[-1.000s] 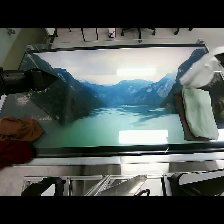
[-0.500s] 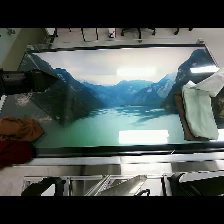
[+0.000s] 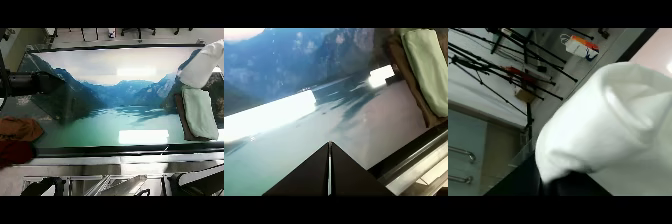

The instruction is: Fold the shirts.

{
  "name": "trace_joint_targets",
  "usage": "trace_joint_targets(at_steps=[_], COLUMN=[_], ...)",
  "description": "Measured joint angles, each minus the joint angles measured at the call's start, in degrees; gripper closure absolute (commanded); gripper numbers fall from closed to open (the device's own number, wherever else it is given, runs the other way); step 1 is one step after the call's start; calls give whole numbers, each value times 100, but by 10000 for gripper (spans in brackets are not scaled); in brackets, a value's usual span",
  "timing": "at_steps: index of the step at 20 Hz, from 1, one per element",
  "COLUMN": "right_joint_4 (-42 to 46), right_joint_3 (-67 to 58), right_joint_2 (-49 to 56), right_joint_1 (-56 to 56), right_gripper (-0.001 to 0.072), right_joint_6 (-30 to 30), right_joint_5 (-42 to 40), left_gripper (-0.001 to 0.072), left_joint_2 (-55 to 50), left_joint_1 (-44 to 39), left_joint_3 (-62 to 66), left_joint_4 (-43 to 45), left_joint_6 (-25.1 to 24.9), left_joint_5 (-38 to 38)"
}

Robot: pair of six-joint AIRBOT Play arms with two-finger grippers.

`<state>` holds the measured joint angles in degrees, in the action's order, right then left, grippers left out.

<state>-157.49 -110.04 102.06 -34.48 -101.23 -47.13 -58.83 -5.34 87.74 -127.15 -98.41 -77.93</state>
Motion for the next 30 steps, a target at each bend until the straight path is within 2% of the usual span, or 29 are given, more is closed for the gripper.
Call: trace_joint_targets(at_steps=[4,9,12,17,22,26,30], right_joint_4=[13,118,555,2068,3526,4437,4889], right_joint_3=[-190,-245,-251,-234,-74,894,2468], right_joint_2=[227,107,-214,-861,-1510,-2114,-2551], right_joint_1=[37,-227,-420,-723,-820,-835,-837], right_gripper=[696,696,695,696,696,695,693], right_joint_6=[-175,-186,249,1502,2374,2741,2894], right_joint_5=[-330,-1252,-1779,-3171,-4546,-4907,-4636], left_gripper=[690,691,691,691,691,691,691], left_joint_2=[0,0,0,0,0,0,0], left_joint_1=[-348,-573,-610,-623,-623,-623,-623], left_joint_3=[0,0,0,0,0,0,0], left_joint_4=[0,4,7,9,11,11,11], left_joint_6=[0,0,0,-2,-7,-17,-15], left_joint_5=[7,74,72,-50,-269,-437,-490])
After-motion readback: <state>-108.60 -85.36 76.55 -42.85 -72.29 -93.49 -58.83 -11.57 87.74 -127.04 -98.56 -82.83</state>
